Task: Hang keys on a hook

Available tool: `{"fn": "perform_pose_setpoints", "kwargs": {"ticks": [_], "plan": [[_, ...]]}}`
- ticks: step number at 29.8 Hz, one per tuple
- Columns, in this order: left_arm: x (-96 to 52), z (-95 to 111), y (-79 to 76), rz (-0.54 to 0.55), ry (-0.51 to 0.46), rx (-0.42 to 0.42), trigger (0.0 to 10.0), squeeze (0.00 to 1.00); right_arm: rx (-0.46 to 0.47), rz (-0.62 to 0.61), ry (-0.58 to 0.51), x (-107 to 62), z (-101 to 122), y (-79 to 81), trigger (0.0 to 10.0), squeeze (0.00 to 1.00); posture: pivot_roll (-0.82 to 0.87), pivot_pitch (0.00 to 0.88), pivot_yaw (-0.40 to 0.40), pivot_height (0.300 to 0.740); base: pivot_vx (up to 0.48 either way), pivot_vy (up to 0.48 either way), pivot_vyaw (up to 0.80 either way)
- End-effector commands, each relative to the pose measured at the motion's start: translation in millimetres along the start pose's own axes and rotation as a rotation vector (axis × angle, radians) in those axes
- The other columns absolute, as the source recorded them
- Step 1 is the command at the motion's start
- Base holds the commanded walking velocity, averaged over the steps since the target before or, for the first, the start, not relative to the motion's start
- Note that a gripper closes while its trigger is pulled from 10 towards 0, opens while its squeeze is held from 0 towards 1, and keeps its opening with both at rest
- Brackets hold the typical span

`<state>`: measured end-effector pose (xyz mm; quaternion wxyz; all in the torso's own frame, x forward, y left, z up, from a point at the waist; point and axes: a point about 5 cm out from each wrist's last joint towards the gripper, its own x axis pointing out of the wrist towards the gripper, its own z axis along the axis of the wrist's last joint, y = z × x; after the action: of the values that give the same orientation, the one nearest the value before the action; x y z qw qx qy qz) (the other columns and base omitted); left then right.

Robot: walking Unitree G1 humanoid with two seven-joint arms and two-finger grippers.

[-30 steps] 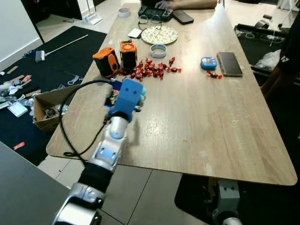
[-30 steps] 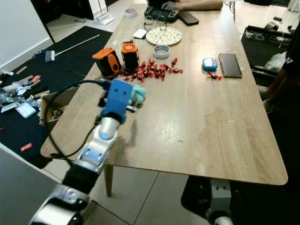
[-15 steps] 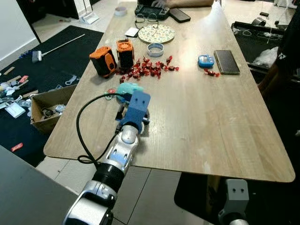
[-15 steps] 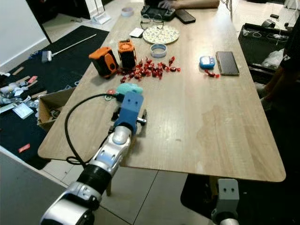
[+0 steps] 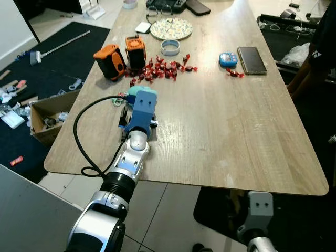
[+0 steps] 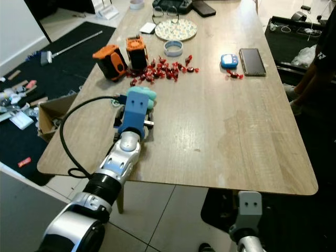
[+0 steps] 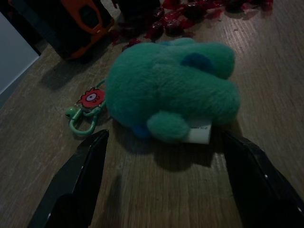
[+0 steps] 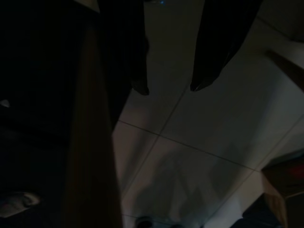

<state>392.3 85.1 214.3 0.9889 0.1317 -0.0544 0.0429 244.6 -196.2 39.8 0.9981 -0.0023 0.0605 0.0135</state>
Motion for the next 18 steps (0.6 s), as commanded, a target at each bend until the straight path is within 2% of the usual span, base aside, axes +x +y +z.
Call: {"fn": "perform_pose_setpoints", "kwargs": {"ticks": [1,5,6,7,9,10,11,18], "plan": [[-3.8,-19.7,0.6,0.006,0.073,0.033,10.0,0.0,0.006,0.011,0.025,-4.8,-4.9,2.2,10.0,0.0,0.0,0.417,0.078,0.74,0.0,0.0,0.0],[-5.4,-17.6,-1.3,0.006,0.055,0.028,10.0,0.0,0.006,0.016,0.033,-7.0,-4.6,2.8,10.0,0.0,0.01,0.436,0.078,0.74,0.0,0.0,0.0],[-5.9,-16.6,-1.9,0.006,0.049,0.022,7.7,0.0,0.006,0.016,0.036,-7.9,-4.5,2.6,10.0,0.0,0.01,0.436,0.078,0.74,0.0,0.0,0.0],[-6.6,-14.8,-3.6,0.0,0.039,0.013,4.5,0.0,0.005,0.015,0.04,-9.3,-5.1,1.8,10.0,0.0,0.0,0.439,0.074,0.74,0.0,0.0,0.0],[-7.0,-13.7,-4.7,-0.004,0.033,0.007,4.5,0.0,0.004,0.014,0.044,-10.3,-5.5,1.3,10.0,0.0,0.0,0.439,0.074,0.74,0.0,0.0,0.0],[-7.7,-12.9,-6.3,-0.012,0.028,-0.002,0.2,0.0,0.003,0.014,0.048,-11.2,-6.0,0.8,10.0,0.0,0.0,0.439,0.072,0.74,0.0,0.0,0.0],[-8.7,-12.0,-8.3,-0.021,0.021,-0.01,0.0,0.0,0.001,0.013,0.051,-11.7,-6.3,0.2,10.0,0.0,0.0,0.438,0.071,0.74,0.0,0.0,0.0],[-11.7,-11.5,-11.8,-0.033,0.008,-0.02,0.0,0.0,-0.002,0.009,0.06,-11.1,-6.2,-0.7,10.0,0.0,0.0,0.429,0.067,0.74,0.0,0.0,0.0]]}}
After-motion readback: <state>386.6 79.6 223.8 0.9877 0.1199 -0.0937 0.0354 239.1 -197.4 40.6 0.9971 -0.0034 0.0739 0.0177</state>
